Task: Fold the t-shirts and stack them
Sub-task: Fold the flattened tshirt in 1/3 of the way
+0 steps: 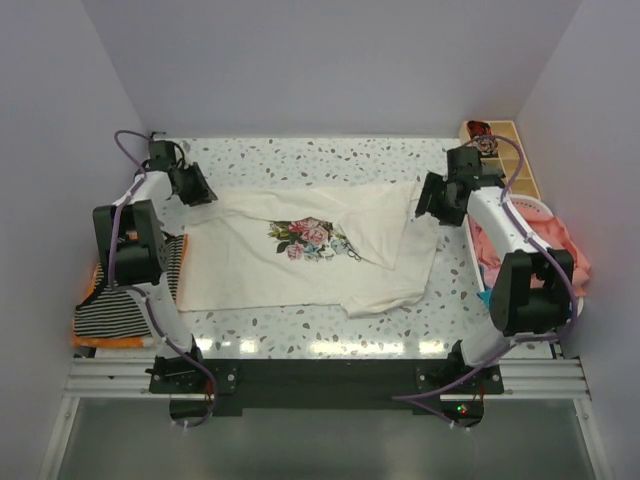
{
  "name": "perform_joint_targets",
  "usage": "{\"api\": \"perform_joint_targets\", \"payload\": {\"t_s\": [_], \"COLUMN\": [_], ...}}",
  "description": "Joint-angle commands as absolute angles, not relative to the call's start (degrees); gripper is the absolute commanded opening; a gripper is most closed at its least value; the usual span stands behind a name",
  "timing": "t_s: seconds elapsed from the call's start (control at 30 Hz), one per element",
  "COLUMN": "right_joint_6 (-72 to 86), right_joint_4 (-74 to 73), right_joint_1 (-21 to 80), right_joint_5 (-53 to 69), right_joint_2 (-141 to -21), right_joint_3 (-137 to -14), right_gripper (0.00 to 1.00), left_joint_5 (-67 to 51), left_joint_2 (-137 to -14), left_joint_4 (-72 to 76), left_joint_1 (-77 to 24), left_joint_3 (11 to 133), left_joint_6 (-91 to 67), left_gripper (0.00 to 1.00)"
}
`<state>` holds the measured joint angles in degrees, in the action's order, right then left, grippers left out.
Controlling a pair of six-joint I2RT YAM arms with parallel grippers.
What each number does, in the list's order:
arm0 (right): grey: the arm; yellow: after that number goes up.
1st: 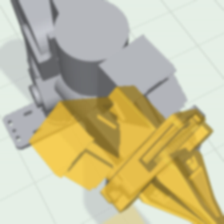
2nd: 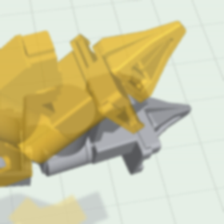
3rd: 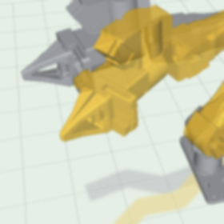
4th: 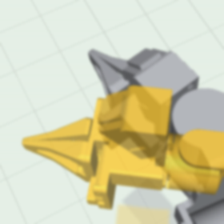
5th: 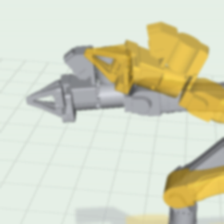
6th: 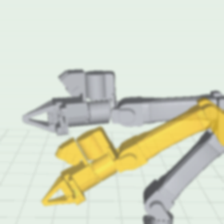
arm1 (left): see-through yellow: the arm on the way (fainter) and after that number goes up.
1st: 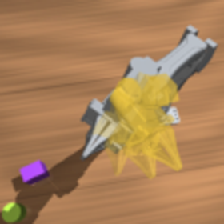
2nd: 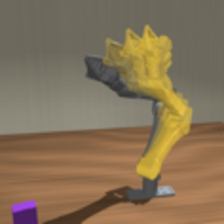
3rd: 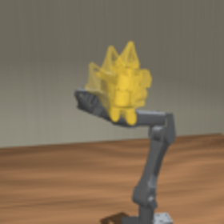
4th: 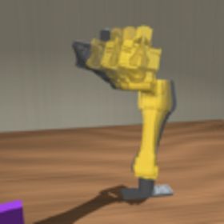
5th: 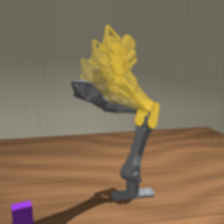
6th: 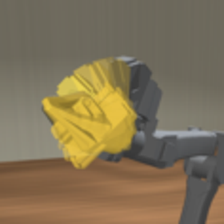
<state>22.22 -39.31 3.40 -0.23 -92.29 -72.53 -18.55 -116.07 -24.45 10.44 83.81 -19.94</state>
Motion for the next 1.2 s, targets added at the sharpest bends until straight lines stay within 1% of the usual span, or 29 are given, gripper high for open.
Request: {"api": "perform_joint_targets", "payload": {"t_s": [0.0,0.17,0.27,0.33,0.5,0.63,0.77,0.97,1.03,1.17], "right_joint_6": [24.4,27.8,27.0,27.2,28.7,27.7,27.2,26.1,25.8,25.2], "right_joint_4": [-30.1,-20.7,-19.9,-18.7,-13.8,-15.2,-19.0,-24.8,-29.9,-32.1], "right_joint_1": [3.3,3.3,3.2,3.3,3.4,3.4,3.3,3.2,3.0,2.3], "right_joint_5": [5.9,8.3,10.6,15.6,18.8,18.8,17.7,7.3,2.9,-3.1], "right_joint_2": [-97.5,-106.6,-111.1,-113.3,-114.5,-115.6,-120.5,-127.6,-129.7,-133.1], "right_joint_3": [-76.9,-79.2,-82.9,-85.7,-85.7,-86.6,-90.4,-96.8,-101.3,-106.6], "right_gripper": [0.66,0.63,0.58,0.55,0.55,0.56,0.56,0.56,0.57,0.57], "left_joint_5": [-23.3,-23.3,-25.6,-26.7,-26.7,-25.3,-23.1,-21.1,-20.5,-18.8], "left_joint_2": [-111.7,-114.5,-116.0,-116.6,-119.1,-120.6,-123.3,-125.1,-125.9,-128.1], "left_joint_4": [-20.6,-19.2,-15.9,-13.5,-12.3,-13.4,-17.6,-19.9,-21.8,-25.1], "left_joint_1": [10.5,9.7,9.7,9.7,9.7,9.7,9.7,9.8,10.0,10.3], "left_joint_3": [85.9,85.8,83.7,81.6,82.0,82.5,85.1,86.7,88.1,90.8], "left_joint_6": [-20.6,-21.0,-21.9,-22.6,-22.9,-22.2,-20.2,-17.8,-17.1,-14.1], "left_gripper": [0.30,0.29,0.28,0.28,0.28,0.27,0.26,0.26,0.26,0.26]}}
